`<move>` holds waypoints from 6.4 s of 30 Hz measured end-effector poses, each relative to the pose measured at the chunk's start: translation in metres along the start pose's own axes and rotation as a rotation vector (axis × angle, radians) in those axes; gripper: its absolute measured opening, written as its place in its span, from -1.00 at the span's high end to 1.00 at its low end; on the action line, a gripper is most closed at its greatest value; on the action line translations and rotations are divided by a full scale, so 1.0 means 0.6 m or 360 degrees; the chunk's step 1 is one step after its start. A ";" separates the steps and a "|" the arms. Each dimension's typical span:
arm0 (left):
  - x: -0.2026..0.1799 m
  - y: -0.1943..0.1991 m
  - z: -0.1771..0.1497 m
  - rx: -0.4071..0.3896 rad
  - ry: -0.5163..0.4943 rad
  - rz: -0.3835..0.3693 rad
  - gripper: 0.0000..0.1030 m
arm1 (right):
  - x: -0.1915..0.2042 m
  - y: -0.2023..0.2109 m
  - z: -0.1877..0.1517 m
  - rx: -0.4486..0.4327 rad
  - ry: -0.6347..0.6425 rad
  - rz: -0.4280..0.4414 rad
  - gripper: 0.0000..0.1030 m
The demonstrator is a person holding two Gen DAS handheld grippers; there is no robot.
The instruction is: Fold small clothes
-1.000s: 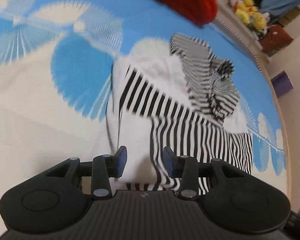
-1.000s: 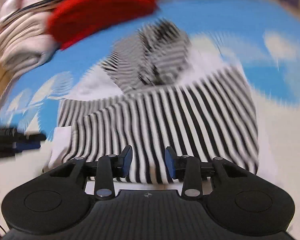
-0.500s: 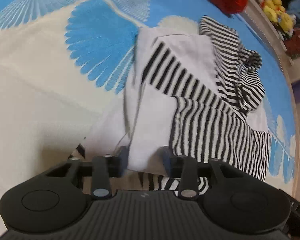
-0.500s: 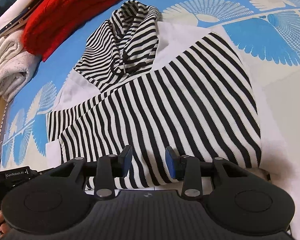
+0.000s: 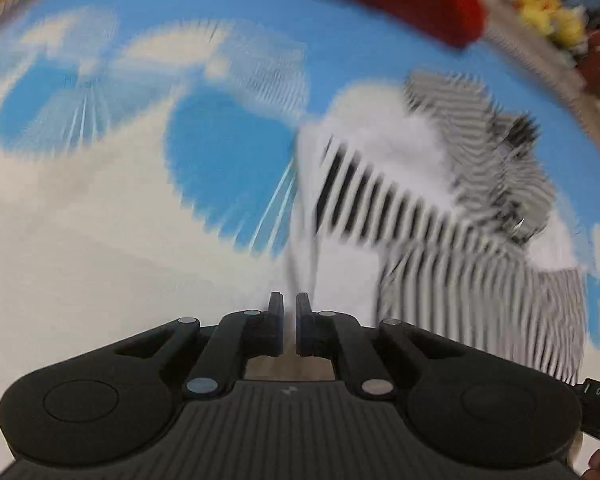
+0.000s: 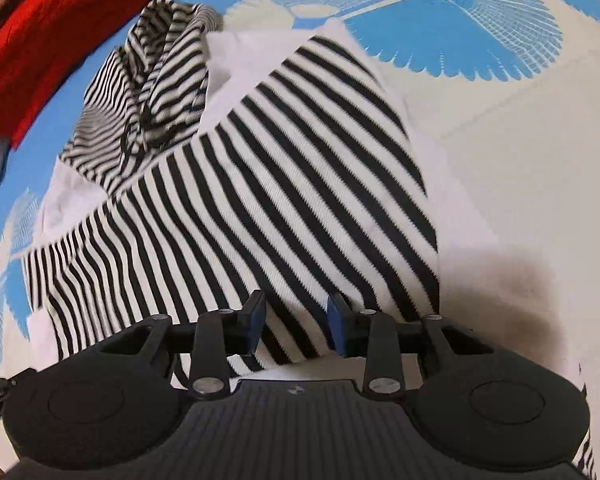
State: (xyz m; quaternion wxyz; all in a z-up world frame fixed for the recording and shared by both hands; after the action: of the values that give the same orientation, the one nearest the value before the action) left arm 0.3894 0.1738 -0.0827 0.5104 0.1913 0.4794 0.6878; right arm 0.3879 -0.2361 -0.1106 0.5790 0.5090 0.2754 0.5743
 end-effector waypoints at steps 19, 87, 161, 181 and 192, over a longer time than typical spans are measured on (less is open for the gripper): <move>-0.066 -0.058 -0.067 0.0264 -0.0169 -0.0055 0.55 | 0.008 0.001 0.001 0.0034 -0.0041 0.0179 0.10; -0.284 -0.185 0.341 -0.0309 -0.0316 -0.0318 0.74 | -0.031 0.147 0.114 -0.0583 0.0485 -0.0242 0.07; -0.428 -0.217 0.367 -0.0379 -0.0912 -0.0569 0.98 | -0.066 0.125 0.135 -0.0516 0.0454 -0.0288 0.07; -0.075 0.110 -0.040 -0.0102 -0.0028 -0.0641 0.37 | -0.058 0.169 0.130 -0.0484 0.0112 0.0098 0.07; -0.048 -0.053 -0.086 0.0450 0.0399 -0.0380 0.28 | -0.048 0.040 0.078 -0.0059 -0.0140 0.0156 0.07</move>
State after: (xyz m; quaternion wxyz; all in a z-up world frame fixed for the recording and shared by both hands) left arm 0.3790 0.1248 -0.1274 0.4927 0.1158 0.6499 0.5670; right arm 0.4154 -0.2800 -0.0813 0.5710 0.5359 0.2138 0.5840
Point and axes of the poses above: each gripper's, at about its wrist camera, not at the fingertips, and y roughly against the way its jaws point, x to its left, z to its top, the point moved 4 cm from there along -y, roughly the way its jaws point, and after that the axes turned 4 degrees about y, right-handed, at the moved point
